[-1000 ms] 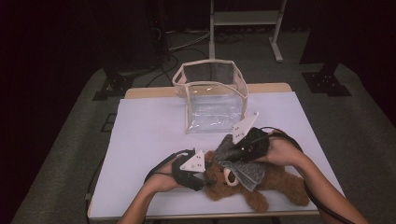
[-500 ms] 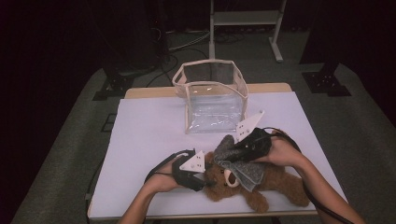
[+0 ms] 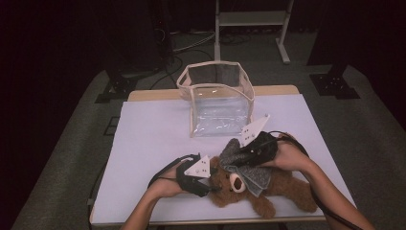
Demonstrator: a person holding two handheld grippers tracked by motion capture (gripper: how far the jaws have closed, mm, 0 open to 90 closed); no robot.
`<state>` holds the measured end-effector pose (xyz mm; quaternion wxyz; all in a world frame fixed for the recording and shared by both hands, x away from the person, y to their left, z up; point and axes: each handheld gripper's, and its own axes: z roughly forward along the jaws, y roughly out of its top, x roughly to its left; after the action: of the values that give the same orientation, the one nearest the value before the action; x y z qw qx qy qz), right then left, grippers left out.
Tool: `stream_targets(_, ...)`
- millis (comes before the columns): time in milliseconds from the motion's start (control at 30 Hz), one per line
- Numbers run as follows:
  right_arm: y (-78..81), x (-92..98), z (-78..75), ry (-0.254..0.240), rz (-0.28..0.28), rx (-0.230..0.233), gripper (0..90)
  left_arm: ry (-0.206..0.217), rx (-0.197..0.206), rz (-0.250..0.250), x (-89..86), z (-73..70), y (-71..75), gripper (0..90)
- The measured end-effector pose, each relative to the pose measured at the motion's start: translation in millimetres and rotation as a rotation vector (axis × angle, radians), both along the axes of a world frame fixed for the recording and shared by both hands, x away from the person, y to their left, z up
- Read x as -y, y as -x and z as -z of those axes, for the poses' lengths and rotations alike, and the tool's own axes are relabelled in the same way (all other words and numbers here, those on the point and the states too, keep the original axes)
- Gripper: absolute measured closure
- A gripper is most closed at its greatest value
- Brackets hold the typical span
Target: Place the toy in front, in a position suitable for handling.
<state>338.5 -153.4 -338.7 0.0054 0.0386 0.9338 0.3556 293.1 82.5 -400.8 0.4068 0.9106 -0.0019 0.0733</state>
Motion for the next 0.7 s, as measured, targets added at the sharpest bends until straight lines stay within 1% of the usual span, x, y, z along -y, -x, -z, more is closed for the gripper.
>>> stream_targets(67, 0.3, 0.5, 0.0, 0.007, -0.001, 0.000, 74.5, 0.007, -0.005, 0.000, -0.4, 0.3, 0.2, 47.2)
stream_targets(133, 0.2, 6.1, 1.0, 0.016, 0.005, -0.002, 74.5, 0.007, 0.001, 0.002, -0.4, 0.6, 0.6, 47.0)
stream_targets(167, 0.9, 11.3, 2.2, 0.039, 0.011, 0.000, 74.5, 0.009, 0.001, 0.002, -0.6, 0.4, 0.6, 47.0)
stream_targets(200, 1.6, 16.0, 3.8, 0.051, 0.017, 0.002, 74.5, 0.009, 0.001, 0.001, -0.9, 0.1, 0.6, 47.1)
stream_targets(267, 3.0, 25.4, 7.2, 0.050, 0.032, -0.015, 74.5, 0.013, -0.001, -0.001, -1.3, -1.1, 0.5, 47.1)
stream_targets(333, 5.8, 31.0, 10.4, 0.039, 0.044, -0.020, 74.6, 0.015, 0.003, -0.003, -2.5, -5.6, -0.4, 47.1)
stream_targets(367, 7.4, 32.4, 11.4, 0.034, 0.047, -0.020, 74.6, 0.021, 0.008, -0.007, -2.9, -8.1, -0.4, 47.0)
stream_targets(433, 10.9, 33.1, 12.8, 0.026, 0.042, -0.015, 74.6, 0.056, 0.011, -0.019, -3.0, -14.1, -0.2, 46.1)
stream_targets(467, 12.9, 32.4, 13.3, 0.026, 0.040, -0.020, 74.6, 0.073, 0.017, -0.027, -2.2, -17.0, 0.0, 45.1)
stream_targets(500, 14.3, 31.5, 13.8, 0.025, 0.033, -0.017, 74.6, 0.078, 0.017, -0.033, -0.9, -19.3, 0.3, 44.7)
stream_targets(567, 16.8, 29.3, 13.6, 0.032, 0.025, -0.016, 74.6, 0.068, 0.011, -0.028, 3.8, -20.0, 0.0, 44.7)
stream_targets(633, 17.3, 26.7, 11.6, 0.040, 0.023, -0.007, 74.6, 0.028, 0.008, -0.004, 10.3, -16.2, 0.4, 45.0)
stream_targets(667, 17.1, 25.4, 10.3, 0.040, 0.026, 0.004, 74.6, 0.017, 0.004, 0.000, 13.0, -14.0, 1.4, 44.1)
stream_targets(700, 16.6, 24.9, 9.1, 0.029, 0.031, 0.018, 74.5, 0.014, 0.006, 0.002, 13.9, -13.1, 1.7, 42.9)
